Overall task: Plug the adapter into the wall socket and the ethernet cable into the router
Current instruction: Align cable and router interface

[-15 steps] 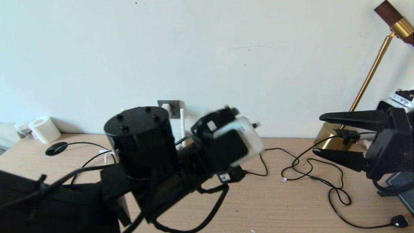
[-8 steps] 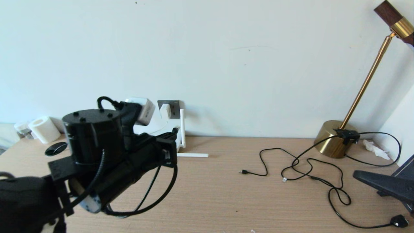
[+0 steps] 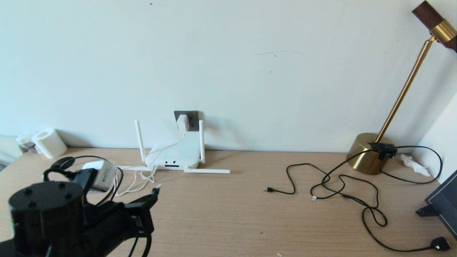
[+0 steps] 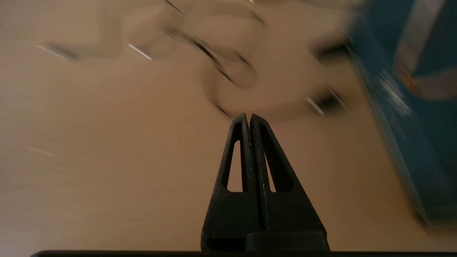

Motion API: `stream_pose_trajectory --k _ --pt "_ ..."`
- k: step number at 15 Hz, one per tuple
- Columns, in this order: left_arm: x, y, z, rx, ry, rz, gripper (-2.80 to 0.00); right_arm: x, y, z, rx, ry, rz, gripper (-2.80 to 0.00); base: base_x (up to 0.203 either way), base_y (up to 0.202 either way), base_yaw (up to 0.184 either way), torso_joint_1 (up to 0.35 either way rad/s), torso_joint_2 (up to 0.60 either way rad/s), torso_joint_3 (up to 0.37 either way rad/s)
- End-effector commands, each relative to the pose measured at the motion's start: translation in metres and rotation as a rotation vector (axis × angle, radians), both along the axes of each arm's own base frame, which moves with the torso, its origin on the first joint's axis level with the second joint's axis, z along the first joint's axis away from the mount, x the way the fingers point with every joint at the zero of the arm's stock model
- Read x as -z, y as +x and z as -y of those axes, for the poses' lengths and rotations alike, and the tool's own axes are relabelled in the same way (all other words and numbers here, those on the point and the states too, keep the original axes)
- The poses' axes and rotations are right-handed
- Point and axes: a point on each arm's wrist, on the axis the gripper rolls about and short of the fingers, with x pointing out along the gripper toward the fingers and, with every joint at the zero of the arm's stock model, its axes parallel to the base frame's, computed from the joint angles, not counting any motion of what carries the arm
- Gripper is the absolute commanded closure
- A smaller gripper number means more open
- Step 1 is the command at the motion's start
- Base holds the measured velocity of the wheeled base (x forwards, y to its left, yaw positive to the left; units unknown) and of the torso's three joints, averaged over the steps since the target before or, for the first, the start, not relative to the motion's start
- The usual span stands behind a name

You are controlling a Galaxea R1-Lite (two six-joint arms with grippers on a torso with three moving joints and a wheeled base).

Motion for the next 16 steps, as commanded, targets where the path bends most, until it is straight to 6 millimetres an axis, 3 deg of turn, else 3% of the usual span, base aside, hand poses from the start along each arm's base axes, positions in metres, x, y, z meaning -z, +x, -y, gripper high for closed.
stream_pose_trajectory --k 1,4,10,12,16 --pt "-0.001 -0.008 -0.007 -0.046 -0.010 0.026 0.00 0.025 -0.017 0.006 0.116 -0.056 -0.025 0.00 0.000 0.000 0.000 0.000 0.00 0.000" --pt "-0.005 -0.011 -0.009 -0.078 -0.064 0.038 0.00 0.034 -0.016 0.005 0.050 -0.144 -0.090 0.00 0.000 0.000 0.000 0.000 0.00 0.000" --pt "0.014 -0.019 -0.013 -0.063 -0.020 -0.033 0.00 0.039 -0.012 0.000 -0.235 -0.126 -0.091 0.00 0.000 0.000 0.000 0.000 0.00 0.000" --pt "0.015 -0.016 -0.011 -0.071 -0.037 -0.047 0.00 0.054 -0.011 -0.002 -0.320 -0.118 -0.105 0.00 0.000 0.000 0.000 0.000 0.00 0.000" --pt "0.028 -0.015 -0.011 -0.069 -0.011 -0.106 0.00 0.062 -0.001 -0.006 -0.349 -0.090 0.065 0.00 0.000 0.000 0.000 0.000 0.00 0.000"
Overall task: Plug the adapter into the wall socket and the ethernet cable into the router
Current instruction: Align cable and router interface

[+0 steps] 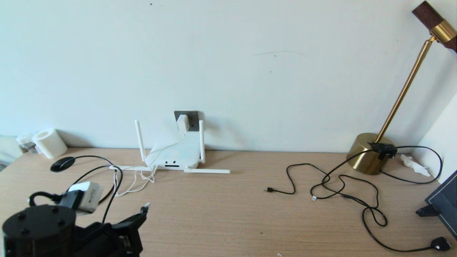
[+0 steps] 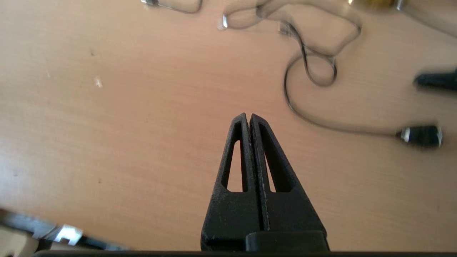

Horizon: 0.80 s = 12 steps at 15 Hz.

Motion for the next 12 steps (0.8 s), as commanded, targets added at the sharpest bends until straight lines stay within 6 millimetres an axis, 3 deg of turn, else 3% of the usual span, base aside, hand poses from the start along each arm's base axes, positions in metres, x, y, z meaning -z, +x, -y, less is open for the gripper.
stream_pose_trajectory --k 1,7,12 --pt "0.009 0.004 0.003 -0.004 0.027 -0.042 0.00 0.004 0.001 0.000 -0.013 -0.009 0.000 0.00 0.000 0.000 0.000 0.000 0.00 0.000" --pt "0.007 0.013 0.008 -0.015 0.010 -0.036 0.00 0.004 0.000 -0.001 -0.100 -0.033 -0.007 0.00 0.000 0.000 0.000 0.000 0.00 0.000" --pt "0.013 0.013 0.002 -0.053 0.023 -0.064 0.00 0.004 0.001 0.000 0.000 -0.005 -0.007 0.00 0.000 0.000 0.000 0.000 0.00 0.000"
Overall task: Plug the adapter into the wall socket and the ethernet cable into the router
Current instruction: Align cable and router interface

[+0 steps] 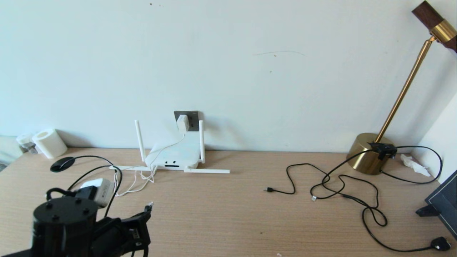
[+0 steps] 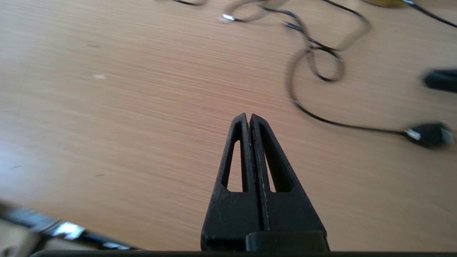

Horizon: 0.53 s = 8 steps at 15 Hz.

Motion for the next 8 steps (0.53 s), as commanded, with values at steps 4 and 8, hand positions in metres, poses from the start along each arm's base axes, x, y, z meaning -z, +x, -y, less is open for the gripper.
stream_pose_trajectory --k 4,8 --pt "0.0076 -0.0042 -0.0036 -0.018 0.040 -0.021 0.00 -0.0001 0.0002 -0.0005 0.103 -0.025 -0.015 0.00 0.000 0.000 0.000 0.000 0.00 0.000" --pt "0.0082 -0.0021 -0.0040 -0.033 0.096 -0.017 0.00 0.0004 0.0003 -0.0006 0.096 -0.026 -0.004 0.00 0.000 0.000 0.000 0.000 0.00 0.000"
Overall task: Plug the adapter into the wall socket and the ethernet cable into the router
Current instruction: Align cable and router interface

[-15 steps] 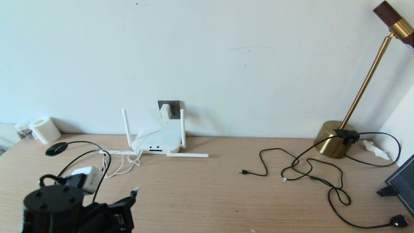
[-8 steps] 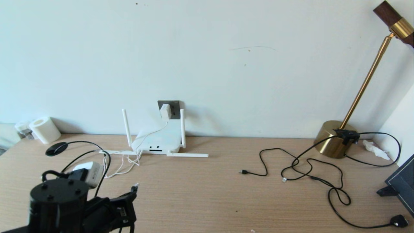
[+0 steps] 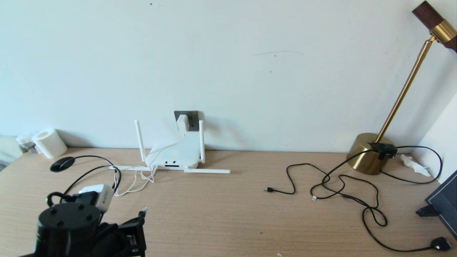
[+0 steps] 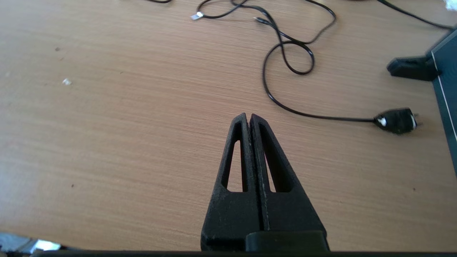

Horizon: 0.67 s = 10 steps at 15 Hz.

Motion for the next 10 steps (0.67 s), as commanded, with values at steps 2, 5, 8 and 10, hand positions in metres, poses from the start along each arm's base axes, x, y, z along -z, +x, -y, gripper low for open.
stream_pose_trajectory --k 2,5,8,10 --pt "0.0021 0.0004 -0.0007 -0.025 0.017 -0.001 0.00 0.0000 0.0016 -0.0007 -0.058 -0.018 -0.018 0.00 0.000 0.000 0.000 0.000 0.00 0.000" --pt "0.0057 -0.0026 -0.0026 -0.027 0.027 -0.015 0.00 -0.0003 0.0051 -0.0016 -0.141 -0.013 -0.063 0.00 0.000 0.000 0.000 0.000 0.00 0.000" --pt "0.0082 -0.0015 -0.0018 -0.025 0.033 -0.027 0.00 -0.0001 -0.0002 0.0001 -0.167 0.026 0.000 0.00 0.000 0.000 0.000 0.000 0.00 0.000" --pt "0.0091 -0.0045 -0.0041 -0.029 0.035 -0.028 0.00 -0.0006 0.0004 0.0004 -0.153 0.020 -0.003 0.00 0.000 0.000 0.000 0.000 0.00 0.000"
